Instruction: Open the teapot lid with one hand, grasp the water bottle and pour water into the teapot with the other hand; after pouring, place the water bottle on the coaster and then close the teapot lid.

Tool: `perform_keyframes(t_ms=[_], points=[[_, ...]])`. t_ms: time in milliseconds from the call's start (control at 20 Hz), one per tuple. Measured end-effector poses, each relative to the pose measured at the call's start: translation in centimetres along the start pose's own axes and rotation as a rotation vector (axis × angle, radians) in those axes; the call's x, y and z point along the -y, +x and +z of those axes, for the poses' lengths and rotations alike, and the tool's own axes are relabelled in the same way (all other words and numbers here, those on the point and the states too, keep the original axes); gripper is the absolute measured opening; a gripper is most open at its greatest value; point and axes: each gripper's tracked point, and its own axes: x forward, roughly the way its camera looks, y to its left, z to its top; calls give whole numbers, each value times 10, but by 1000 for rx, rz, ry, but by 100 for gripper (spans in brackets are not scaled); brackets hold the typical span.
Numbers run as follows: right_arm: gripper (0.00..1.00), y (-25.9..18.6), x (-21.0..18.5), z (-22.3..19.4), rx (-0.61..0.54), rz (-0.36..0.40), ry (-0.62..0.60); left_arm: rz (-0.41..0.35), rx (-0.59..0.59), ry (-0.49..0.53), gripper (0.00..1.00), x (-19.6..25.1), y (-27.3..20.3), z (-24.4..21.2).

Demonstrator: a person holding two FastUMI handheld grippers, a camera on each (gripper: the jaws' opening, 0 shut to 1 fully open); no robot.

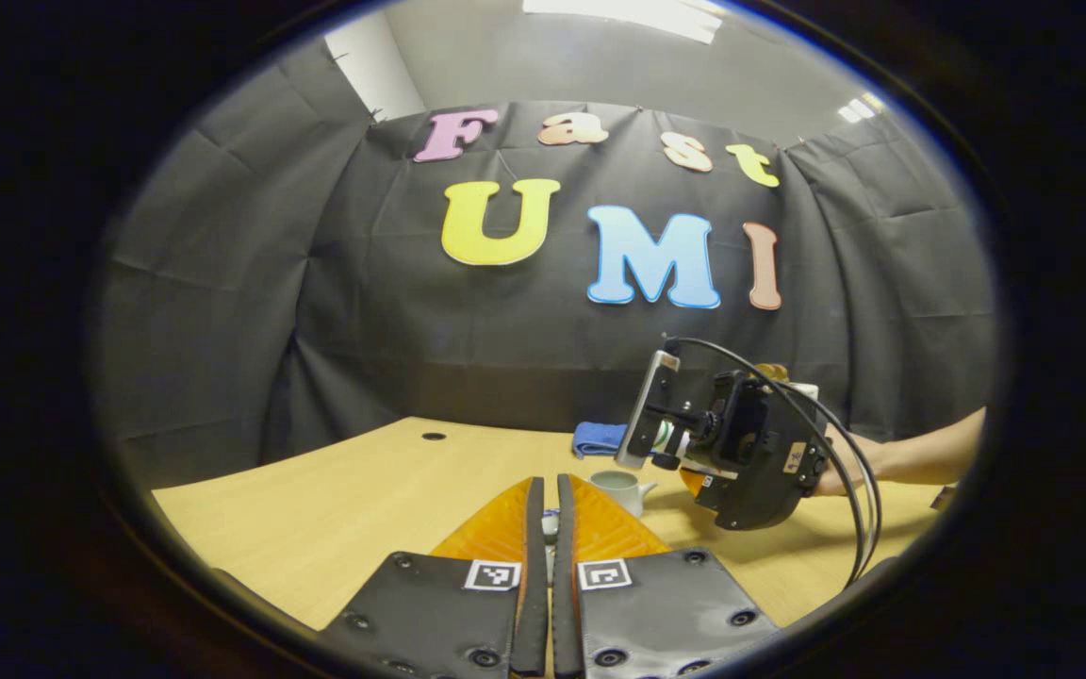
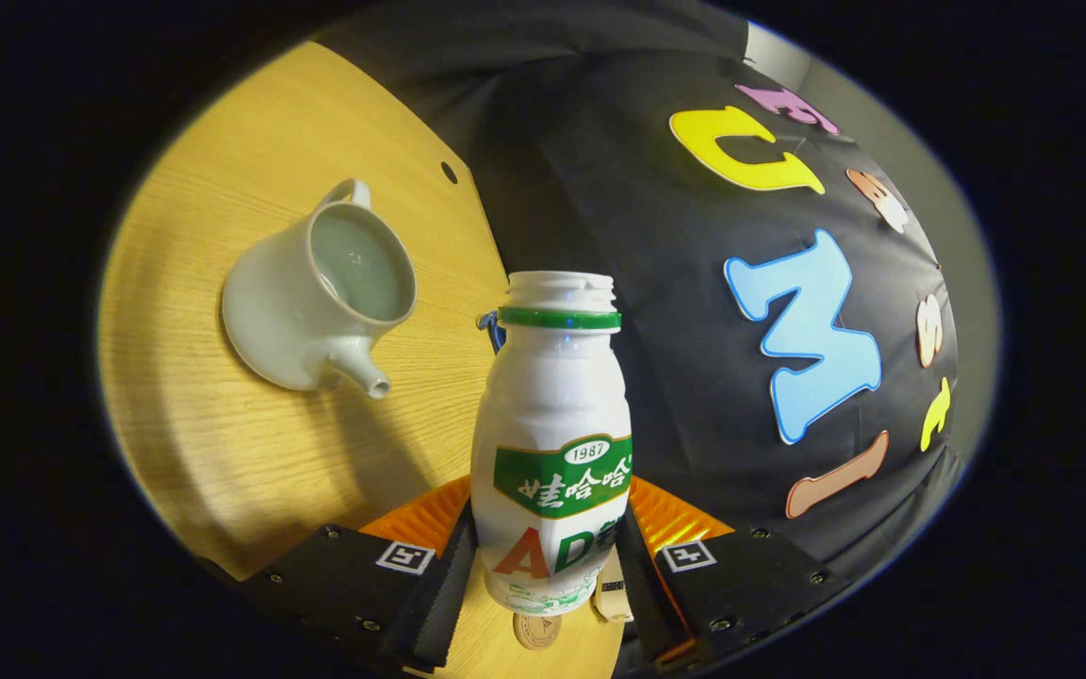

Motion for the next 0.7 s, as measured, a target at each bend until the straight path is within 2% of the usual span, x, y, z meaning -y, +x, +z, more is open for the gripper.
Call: perform_keyframes(t_ms=[50, 100, 200, 250, 300, 350, 700], points=[[72, 1, -1, 1, 1, 2, -11, 1, 0, 2, 12, -1, 0, 0], [72, 1, -2, 2, 3, 3, -24, 2, 0, 4, 8, -1, 1, -1], [72, -1, 2, 6, 8, -10, -72, 4, -4, 7, 8, -2, 0, -2], [72, 0, 3, 7, 12, -24, -103, 5, -8, 8, 12, -2, 0, -2], [70, 2, 5, 7, 15, -33, -133, 6, -10, 6, 12, -3, -1, -1], [72, 1, 7, 8, 17, -39, -155, 7, -10, 4, 12, -2, -1, -3], [72, 1, 6, 12, 27, -49, -284, 9, -13, 16, 12, -5, -1, -3]])
